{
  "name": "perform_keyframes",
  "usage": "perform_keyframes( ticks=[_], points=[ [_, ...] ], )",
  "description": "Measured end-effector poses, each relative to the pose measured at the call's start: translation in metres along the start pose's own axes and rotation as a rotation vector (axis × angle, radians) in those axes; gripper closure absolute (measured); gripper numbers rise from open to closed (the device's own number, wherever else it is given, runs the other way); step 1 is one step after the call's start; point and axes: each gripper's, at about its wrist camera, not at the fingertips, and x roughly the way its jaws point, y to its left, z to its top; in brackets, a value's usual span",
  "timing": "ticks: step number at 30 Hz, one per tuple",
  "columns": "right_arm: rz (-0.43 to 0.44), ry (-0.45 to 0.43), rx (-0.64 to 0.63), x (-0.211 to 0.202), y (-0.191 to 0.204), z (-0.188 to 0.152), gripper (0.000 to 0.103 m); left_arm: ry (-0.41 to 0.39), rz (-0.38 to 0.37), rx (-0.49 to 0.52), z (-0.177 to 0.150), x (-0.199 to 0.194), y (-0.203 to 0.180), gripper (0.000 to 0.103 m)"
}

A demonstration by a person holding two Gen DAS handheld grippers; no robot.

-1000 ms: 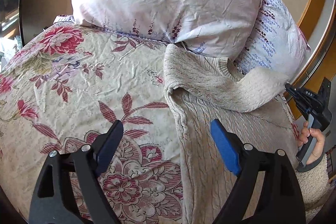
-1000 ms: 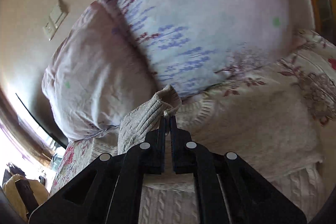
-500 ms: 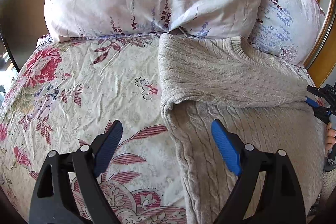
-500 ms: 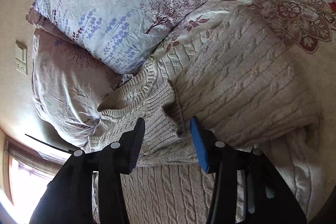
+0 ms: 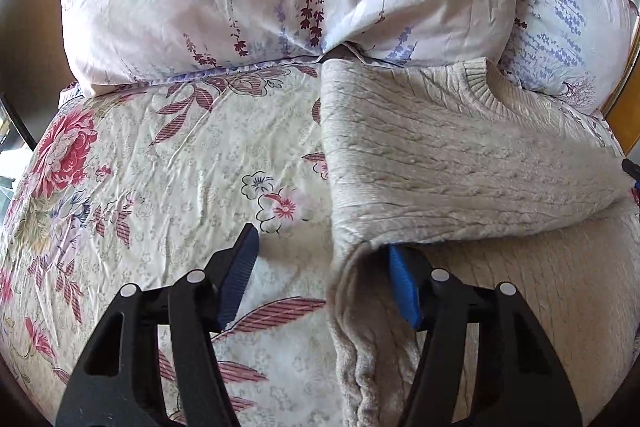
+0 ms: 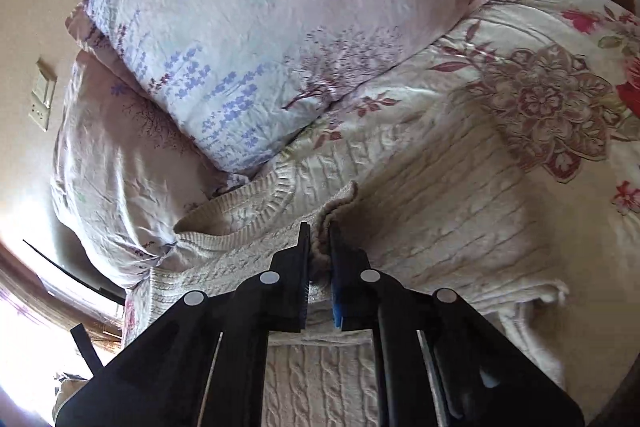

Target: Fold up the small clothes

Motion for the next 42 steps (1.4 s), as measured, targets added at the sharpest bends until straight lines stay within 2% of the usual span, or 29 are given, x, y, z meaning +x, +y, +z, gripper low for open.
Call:
perform_keyframes(
  ticks=[3, 5, 8, 11, 14, 16, 17, 18, 19, 22, 25, 29, 31, 33, 35, 38, 42],
  points=[
    [-0.042, 0.094, 0.017, 0.016, -0.013, -0.008, 0.093, -0.004, 0.006, -0.001, 0.001, 0.001, 0.0, 0.041],
    [-0.028, 0.081, 0.047, 0.009, -0.017, -0.008, 0.088, 0.002, -0.006, -0.011, 0.0, -0.002, 0.002, 0.041],
    [-0.035, -0.015, 0.016, -0.015, -0.012, -0.002, 0.086, 0.005, -0.027, -0.014, -0.006, -0.014, 0.007, 0.036],
    [-0.007, -0.039, -0.078, -0.022, 0.004, 0.004, 0.086, -0.056, -0.05, -0.041, -0.007, -0.037, 0.015, 0.035],
    [0.035, 0.018, -0.111, -0.009, 0.016, 0.004, 0.086, -0.138, -0.121, -0.068, 0.003, -0.054, 0.011, 0.035],
    [0.039, 0.052, -0.127, 0.0, 0.023, 0.001, 0.083, -0.144, -0.157, -0.06, 0.01, -0.052, -0.001, 0.035],
    [0.036, 0.063, -0.134, 0.002, 0.026, -0.002, 0.062, -0.13, -0.176, -0.049, 0.014, -0.046, -0.009, 0.035],
    [0.027, 0.066, -0.137, 0.004, 0.027, -0.004, 0.033, -0.112, -0.185, -0.04, 0.015, -0.039, -0.015, 0.035],
    [0.02, 0.061, -0.138, 0.003, 0.027, -0.006, 0.024, -0.092, -0.181, -0.033, 0.017, -0.031, -0.022, 0.036],
    [0.007, 0.072, -0.16, 0.005, 0.028, -0.009, 0.023, -0.021, -0.141, -0.027, 0.014, -0.006, -0.03, 0.043],
    [-0.042, 0.135, -0.18, 0.02, 0.024, -0.016, 0.024, 0.013, -0.078, -0.022, 0.01, 0.008, -0.03, 0.044],
    [-0.09, 0.119, -0.257, 0.023, 0.033, -0.022, 0.023, 0.013, -0.074, -0.038, 0.011, 0.012, -0.029, 0.043],
    [-0.073, 0.127, -0.251, 0.022, 0.031, -0.02, 0.021, 0.012, -0.078, -0.044, 0.011, 0.012, -0.028, 0.043],
    [-0.007, 0.134, -0.165, 0.01, 0.019, -0.015, 0.022, 0.012, -0.133, -0.085, 0.005, 0.002, -0.02, 0.042],
    [0.052, 0.104, -0.103, -0.017, 0.004, -0.011, 0.022, -0.003, -0.21, -0.113, -0.006, -0.017, -0.009, 0.035],
    [0.073, 0.043, -0.133, -0.065, -0.014, -0.012, 0.022, -0.027, -0.261, -0.122, -0.028, -0.045, 0.009, 0.032],
    [0.126, 0.085, -0.12, -0.105, -0.047, -0.029, 0.022, -0.006, -0.361, -0.172, -0.062, -0.071, 0.033, 0.036]
  ],
)
